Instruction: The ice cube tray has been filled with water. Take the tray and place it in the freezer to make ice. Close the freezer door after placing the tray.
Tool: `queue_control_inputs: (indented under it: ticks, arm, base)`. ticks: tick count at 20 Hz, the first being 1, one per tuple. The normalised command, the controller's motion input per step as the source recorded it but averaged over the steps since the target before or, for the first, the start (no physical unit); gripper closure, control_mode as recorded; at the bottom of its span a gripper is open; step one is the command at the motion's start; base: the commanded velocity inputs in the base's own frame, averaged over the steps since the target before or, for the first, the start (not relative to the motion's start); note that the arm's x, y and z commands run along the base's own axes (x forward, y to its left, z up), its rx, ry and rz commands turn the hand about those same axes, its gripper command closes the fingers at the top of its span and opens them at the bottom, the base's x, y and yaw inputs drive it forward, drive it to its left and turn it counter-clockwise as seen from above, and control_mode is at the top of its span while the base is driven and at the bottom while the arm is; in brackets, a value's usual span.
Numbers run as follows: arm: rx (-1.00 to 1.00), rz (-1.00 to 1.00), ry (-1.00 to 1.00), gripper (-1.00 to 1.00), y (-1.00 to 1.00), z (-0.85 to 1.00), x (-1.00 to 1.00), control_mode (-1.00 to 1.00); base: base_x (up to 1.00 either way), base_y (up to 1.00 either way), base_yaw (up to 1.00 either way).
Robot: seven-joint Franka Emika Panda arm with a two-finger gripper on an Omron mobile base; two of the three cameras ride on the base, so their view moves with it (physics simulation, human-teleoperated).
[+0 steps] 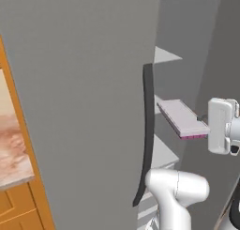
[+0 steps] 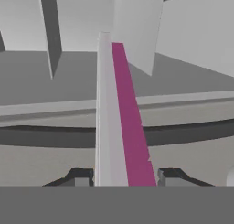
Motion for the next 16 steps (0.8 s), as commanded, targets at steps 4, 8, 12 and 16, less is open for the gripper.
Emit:
queue_control_inputs:
  ticks: [4,8,12,16]
  arm:
    - [0.00,0.00,0.00,1.00,0.00,0.00,0.00,1.00]
    - [0.00,0.00,0.00,1.00,0.00,0.00,0.00,1.00]
    - [0.00,0.00,0.00,1.00,0.00,0.00,0.00,1.00]
    - [0.00,0.00,0.00,1.00,0.00,0.00,0.00,1.00]
  base:
    - [0.17,-0.29,0.28]
    - [0.01,-0.39,0.28]
    - [0.00,-0.47,0.27]
    - [0.00,-0.48,0.20]
